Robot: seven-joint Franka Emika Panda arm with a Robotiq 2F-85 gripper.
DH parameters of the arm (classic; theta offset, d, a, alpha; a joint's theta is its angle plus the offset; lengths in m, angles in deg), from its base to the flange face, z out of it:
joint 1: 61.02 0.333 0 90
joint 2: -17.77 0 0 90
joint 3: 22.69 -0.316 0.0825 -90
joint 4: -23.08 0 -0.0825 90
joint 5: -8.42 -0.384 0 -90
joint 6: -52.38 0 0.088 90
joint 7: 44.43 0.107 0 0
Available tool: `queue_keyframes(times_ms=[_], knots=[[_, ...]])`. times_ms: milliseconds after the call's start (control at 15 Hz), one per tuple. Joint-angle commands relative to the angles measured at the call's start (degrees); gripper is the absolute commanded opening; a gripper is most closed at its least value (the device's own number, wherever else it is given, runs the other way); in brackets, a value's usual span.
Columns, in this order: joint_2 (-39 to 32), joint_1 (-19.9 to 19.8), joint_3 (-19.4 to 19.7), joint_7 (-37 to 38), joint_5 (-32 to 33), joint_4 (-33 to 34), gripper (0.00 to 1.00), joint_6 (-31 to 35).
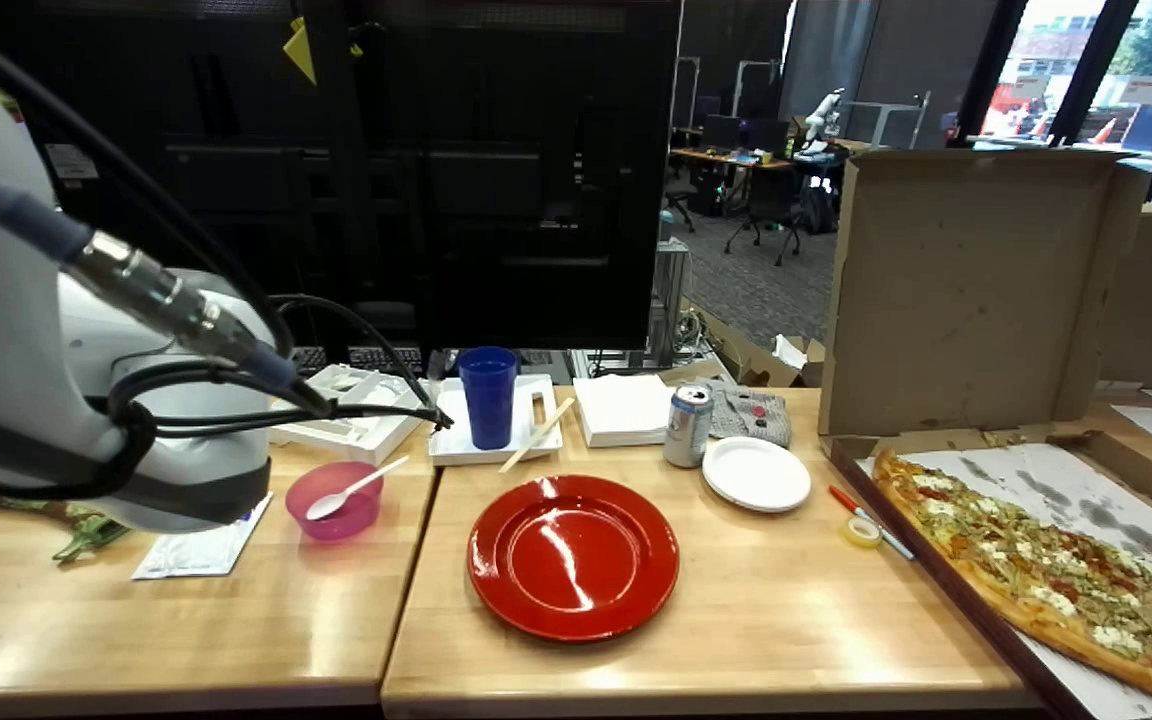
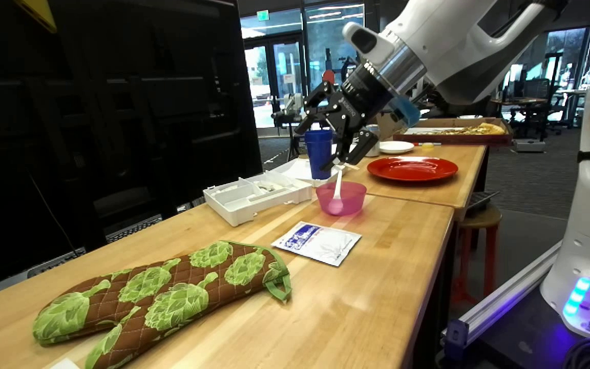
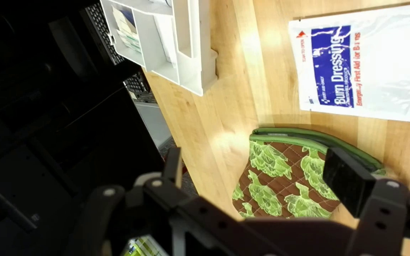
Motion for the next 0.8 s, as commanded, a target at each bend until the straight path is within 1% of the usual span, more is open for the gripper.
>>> queue_keyframes(times_ms=[0, 267, 600, 733], knots=[[0.0, -1.3, 1.8, 1.8, 1.7, 0.0, 1.00, 0.3], [-2.9, -2.0, 3.4, 2.1, 0.7, -0.2, 1.00, -0.2], [-12.1, -1.8, 4.6, 1.7, 0.1, 1.0, 1.00, 0.1], [-14.7, -1.6, 4.7, 1.7, 0.2, 1.4, 1.00, 0.3]])
